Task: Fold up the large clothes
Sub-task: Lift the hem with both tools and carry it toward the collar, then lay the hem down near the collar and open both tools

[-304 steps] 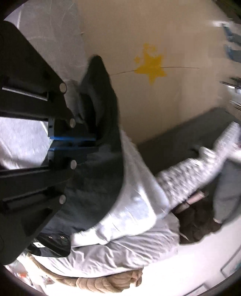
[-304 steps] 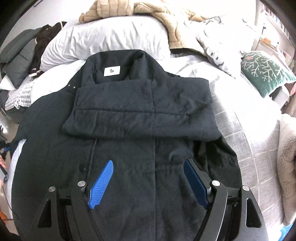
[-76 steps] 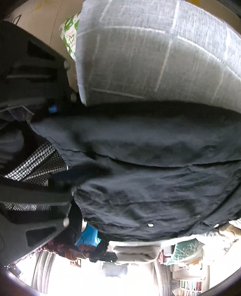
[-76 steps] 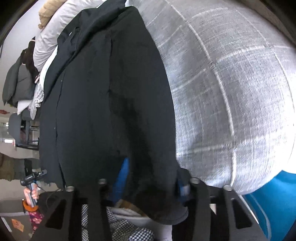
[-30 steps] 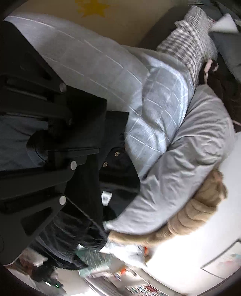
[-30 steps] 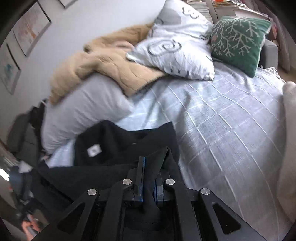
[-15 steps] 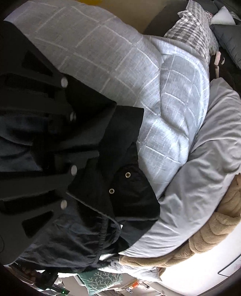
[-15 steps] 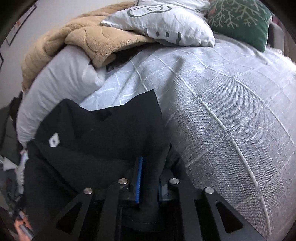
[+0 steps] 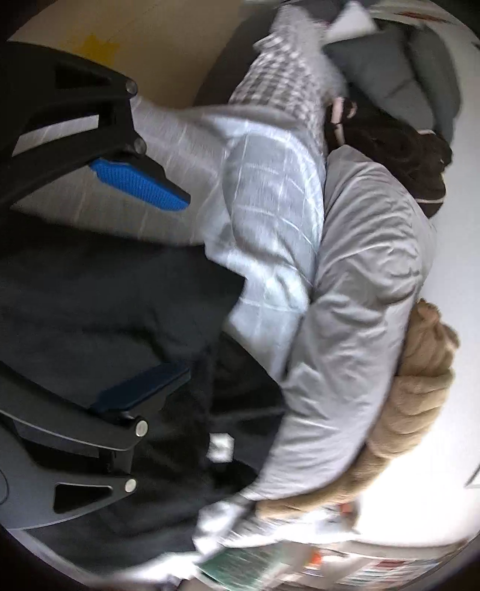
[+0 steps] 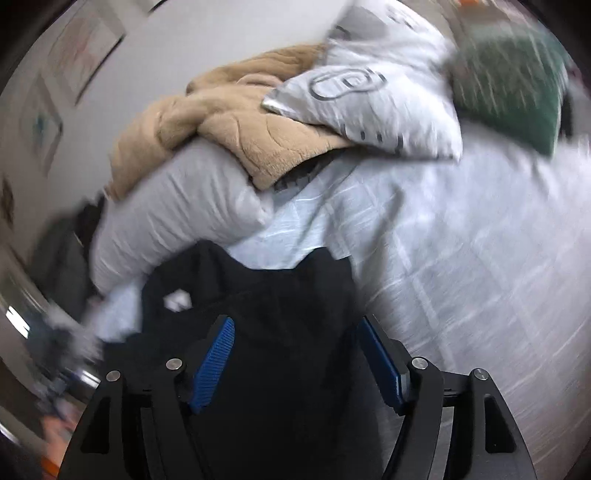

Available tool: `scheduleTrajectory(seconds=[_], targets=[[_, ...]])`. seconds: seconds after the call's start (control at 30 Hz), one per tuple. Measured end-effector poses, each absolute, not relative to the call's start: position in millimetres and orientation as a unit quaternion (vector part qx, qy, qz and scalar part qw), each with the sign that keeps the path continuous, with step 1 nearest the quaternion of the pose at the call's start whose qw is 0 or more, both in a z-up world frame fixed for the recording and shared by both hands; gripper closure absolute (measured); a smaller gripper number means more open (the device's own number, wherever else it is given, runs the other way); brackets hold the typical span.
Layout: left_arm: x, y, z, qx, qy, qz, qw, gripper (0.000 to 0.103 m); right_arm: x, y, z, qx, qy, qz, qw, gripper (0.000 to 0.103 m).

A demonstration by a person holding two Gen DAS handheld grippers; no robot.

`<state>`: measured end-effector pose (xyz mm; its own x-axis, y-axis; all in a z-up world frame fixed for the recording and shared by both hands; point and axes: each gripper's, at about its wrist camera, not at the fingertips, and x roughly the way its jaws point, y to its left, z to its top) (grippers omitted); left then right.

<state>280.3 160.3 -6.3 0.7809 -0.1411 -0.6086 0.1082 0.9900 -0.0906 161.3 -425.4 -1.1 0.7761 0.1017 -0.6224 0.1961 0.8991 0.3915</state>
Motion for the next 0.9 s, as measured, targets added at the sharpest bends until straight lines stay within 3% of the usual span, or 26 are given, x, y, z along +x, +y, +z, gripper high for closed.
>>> scheduleTrajectory(seconds=[0.17,0.2,0.23,0.3,0.33,0.37,0.47,0.67,0.9], targets=[[310,154,-44,0.001,0.378,-0.070,0.923,0.019,201,-407,-21,0.115,0.352,-0.055,0.927,0.033],[321,153,-52,-0.010,0.399,-0.081,0.913,0.031,207,-407,-24,0.106,0.355,-0.060,0.927,0.035],[331,152,-59,-0.023,0.419,-0.092,0.903,0.048,214,-406,-30,0.101,0.360,-0.066,0.925,0.045],[341,153,-64,-0.047,0.438,-0.088,0.893,0.063,228,-407,-43,0.111,0.377,-0.062,0.918,0.075],[341,156,-60,-0.057,0.434,-0.083,0.895,0.084,232,-405,-49,0.105,0.384,-0.065,0.915,0.094],[339,158,-56,-0.068,0.427,-0.083,0.898,0.093,231,-402,-52,0.093,0.383,-0.072,0.916,0.097],[324,166,-32,-0.127,0.380,-0.074,0.913,0.095,218,-398,-47,0.085,0.350,-0.082,0.929,0.100],[300,135,12,-0.073,0.271,-0.019,0.960,0.095,191,-390,-1,0.027,0.237,-0.171,0.956,0.100],[368,99,43,-0.031,0.219,0.020,0.975,0.095,247,-411,29,0.024,0.203,-0.245,0.948,0.100]])
